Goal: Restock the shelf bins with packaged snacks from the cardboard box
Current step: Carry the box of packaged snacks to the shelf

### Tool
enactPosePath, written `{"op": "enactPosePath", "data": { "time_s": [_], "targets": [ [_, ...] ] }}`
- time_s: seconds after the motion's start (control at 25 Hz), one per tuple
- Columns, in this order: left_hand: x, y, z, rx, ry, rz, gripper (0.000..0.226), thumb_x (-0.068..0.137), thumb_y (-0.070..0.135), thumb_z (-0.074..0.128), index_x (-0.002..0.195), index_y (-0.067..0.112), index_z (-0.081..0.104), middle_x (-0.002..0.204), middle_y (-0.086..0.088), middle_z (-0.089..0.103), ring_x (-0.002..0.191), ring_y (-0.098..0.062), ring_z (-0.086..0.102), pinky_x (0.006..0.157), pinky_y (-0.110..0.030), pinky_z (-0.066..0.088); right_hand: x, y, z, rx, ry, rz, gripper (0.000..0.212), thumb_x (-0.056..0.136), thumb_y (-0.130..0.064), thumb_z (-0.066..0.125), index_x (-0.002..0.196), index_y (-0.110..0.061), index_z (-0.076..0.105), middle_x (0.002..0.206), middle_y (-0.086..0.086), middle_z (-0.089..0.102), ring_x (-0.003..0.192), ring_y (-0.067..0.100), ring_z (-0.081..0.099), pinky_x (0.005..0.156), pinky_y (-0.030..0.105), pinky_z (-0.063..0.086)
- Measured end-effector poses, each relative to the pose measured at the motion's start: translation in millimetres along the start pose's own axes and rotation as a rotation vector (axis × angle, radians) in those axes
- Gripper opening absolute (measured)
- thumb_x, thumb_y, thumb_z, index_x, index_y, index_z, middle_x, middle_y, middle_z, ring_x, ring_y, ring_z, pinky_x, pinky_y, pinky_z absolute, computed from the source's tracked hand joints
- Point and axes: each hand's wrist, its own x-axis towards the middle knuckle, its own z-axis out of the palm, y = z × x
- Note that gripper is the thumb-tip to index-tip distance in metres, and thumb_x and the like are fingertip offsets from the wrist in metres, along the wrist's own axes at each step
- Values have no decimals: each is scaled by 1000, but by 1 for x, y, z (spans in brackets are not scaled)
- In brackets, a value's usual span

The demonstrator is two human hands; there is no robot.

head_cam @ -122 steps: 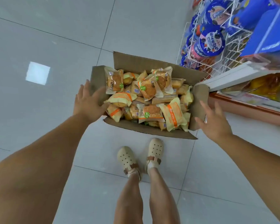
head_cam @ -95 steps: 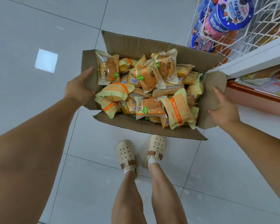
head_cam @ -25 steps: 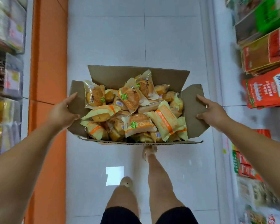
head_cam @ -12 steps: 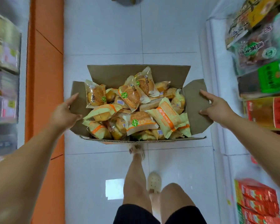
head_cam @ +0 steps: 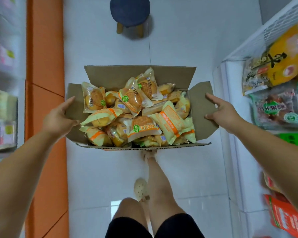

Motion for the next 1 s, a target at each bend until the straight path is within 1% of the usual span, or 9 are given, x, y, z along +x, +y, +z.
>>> {"op": "enactPosePath", "data": {
  "time_s": [0.12, 0.24, 0.32, 0.44, 0.52, 0.68, 0.8, 0.92, 1.0],
  "targets": [
    [59, 40, -18, -28, 21, -27, 88, 80, -7, 71, 146, 41, 39, 132, -3, 57, 107, -27, 61, 89, -47, 55, 64, -58, 0, -7, -15, 9, 81, 81, 10, 65, 141, -41, 45, 141, -4, 47, 108, 21, 59, 80, 31, 56],
    [111, 74, -36, -43, 68, -48, 86, 80, -10, 70, 146, 37, 41, 136, -4, 56, 113, -26, 59, 91, -42, 52, 120, -110, 1, -27, -39, -10, 82, 80, 11, 64, 140, -42, 45, 141, -4, 47, 109, 22, 59, 83, 33, 56],
    [146, 93, -52, -39, 67, -59, 86, 79, -10, 71, 146, 36, 41, 137, -4, 55, 116, -27, 58, 93, -43, 52, 157, -150, 1, -39, -42, 0, 83, 80, 10, 65, 139, -44, 46, 140, -3, 49, 107, 22, 60, 85, 36, 56],
    [202, 117, -74, -37, 71, -54, 88, 78, -6, 73, 144, 41, 41, 134, -4, 59, 115, -27, 60, 97, -49, 51, 207, -202, 2, -89, -52, -23, 84, 79, 9, 67, 139, -46, 46, 142, -3, 48, 106, 22, 60, 86, 38, 57],
    [244, 136, -87, -43, 62, -63, 88, 77, -6, 73, 144, 43, 41, 132, -4, 61, 111, -27, 63, 95, -49, 52, 243, -240, 5, -114, -42, -26, 83, 79, 9, 67, 139, -46, 46, 142, -3, 47, 105, 22, 60, 86, 38, 56],
    [319, 177, -108, -54, 75, -64, 84, 81, -6, 71, 147, 36, 40, 129, 4, 55, 107, -20, 59, 87, -34, 50, 310, -315, 11, -172, -26, -28, 82, 80, 8, 67, 139, -45, 45, 143, -2, 47, 108, 22, 57, 89, 37, 55],
    [358, 199, -125, -66, 85, -60, 85, 79, -4, 72, 146, 37, 41, 137, 2, 54, 113, -19, 57, 90, -34, 49, 355, -368, 11, -209, -39, -32, 82, 80, 8, 68, 139, -45, 45, 140, -1, 50, 103, 22, 57, 87, 34, 54],
    [390, 216, -143, -129, 131, -112, 84, 79, -6, 71, 147, 34, 41, 139, 3, 53, 118, -18, 54, 92, -30, 46, 400, -430, 12, -268, -82, -67, 83, 78, 7, 69, 137, -46, 46, 136, 0, 55, 98, 22, 59, 84, 33, 54],
    [401, 225, -150, -160, 167, -135, 85, 78, -8, 71, 147, 31, 42, 143, 1, 51, 124, -21, 53, 95, -30, 45, 431, -472, 17, -315, -126, -105, 83, 78, 7, 69, 138, -46, 46, 135, 1, 55, 93, 22, 60, 85, 35, 54]
  ]
}}
